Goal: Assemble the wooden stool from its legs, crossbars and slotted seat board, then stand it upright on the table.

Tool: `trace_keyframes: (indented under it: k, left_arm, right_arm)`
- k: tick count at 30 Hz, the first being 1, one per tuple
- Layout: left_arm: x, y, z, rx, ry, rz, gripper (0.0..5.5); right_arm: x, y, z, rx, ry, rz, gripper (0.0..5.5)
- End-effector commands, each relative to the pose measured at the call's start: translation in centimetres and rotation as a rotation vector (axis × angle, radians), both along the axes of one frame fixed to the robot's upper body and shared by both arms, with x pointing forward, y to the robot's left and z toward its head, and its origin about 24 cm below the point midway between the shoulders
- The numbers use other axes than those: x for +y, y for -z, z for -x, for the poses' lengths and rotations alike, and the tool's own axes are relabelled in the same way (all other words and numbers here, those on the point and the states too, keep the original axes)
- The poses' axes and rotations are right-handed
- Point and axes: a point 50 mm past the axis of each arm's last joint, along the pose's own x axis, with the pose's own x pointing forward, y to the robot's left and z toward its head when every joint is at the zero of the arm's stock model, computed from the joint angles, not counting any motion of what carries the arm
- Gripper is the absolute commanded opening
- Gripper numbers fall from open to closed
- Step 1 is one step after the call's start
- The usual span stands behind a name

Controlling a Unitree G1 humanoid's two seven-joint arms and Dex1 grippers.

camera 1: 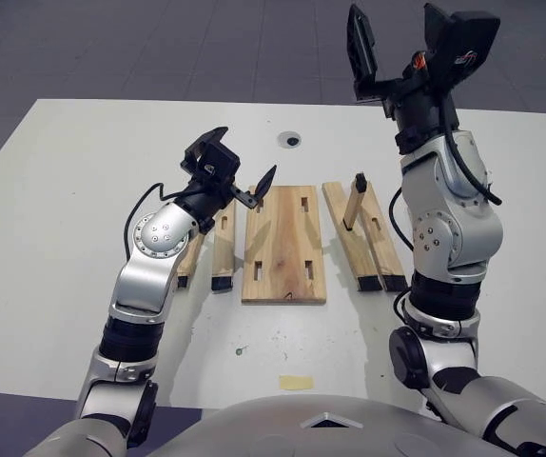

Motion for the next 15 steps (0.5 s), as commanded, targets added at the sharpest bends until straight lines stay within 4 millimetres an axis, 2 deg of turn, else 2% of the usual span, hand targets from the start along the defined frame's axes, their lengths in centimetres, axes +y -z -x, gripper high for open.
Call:
trace_keyframes:
  k: [1, 2, 3, 5, 13, 15]
  left_arm:
    - [-0.2, 0.6, 0.2, 0.019, 0.002, -0.008, 5.40]
    - [-0.2, 0.7, 0.2, 0.026, 0.006, -0.009, 5.40]
    - [-0.3, 0.7, 0.3, 0.035, 0.008, -0.003, 5.40]
    - [-0.2, 0.9, 0.5, 0.054, 0.002, 0.018, 5.40]
    - [-0.7, 1.0, 1.0, 0.072, -0.007, 0.040, 5.40]
    - [-0.4, 1.0, 1.3, 0.075, -0.028, 0.049, 5.40]
  right_arm:
    - [-0.2, 10.9, 0.5, 0.403, -0.010, 0.119, 5.38]
    - [-0.6, 13.3, 1.2, 0.473, 0.019, 0.165, 5.38]
    - [-0.9, 14.6, 1.7, 0.509, 0.031, 0.185, 5.38]
    - [-0.9, 15.3, 2.4, 0.519, 0.043, 0.194, 5.38]
    - [0.2, 12.3, 2.1, 0.373, 0.034, 0.113, 5.38]
    - [0.4, 10.9, 2.0, 0.317, 0.022, 0.096, 5.38]
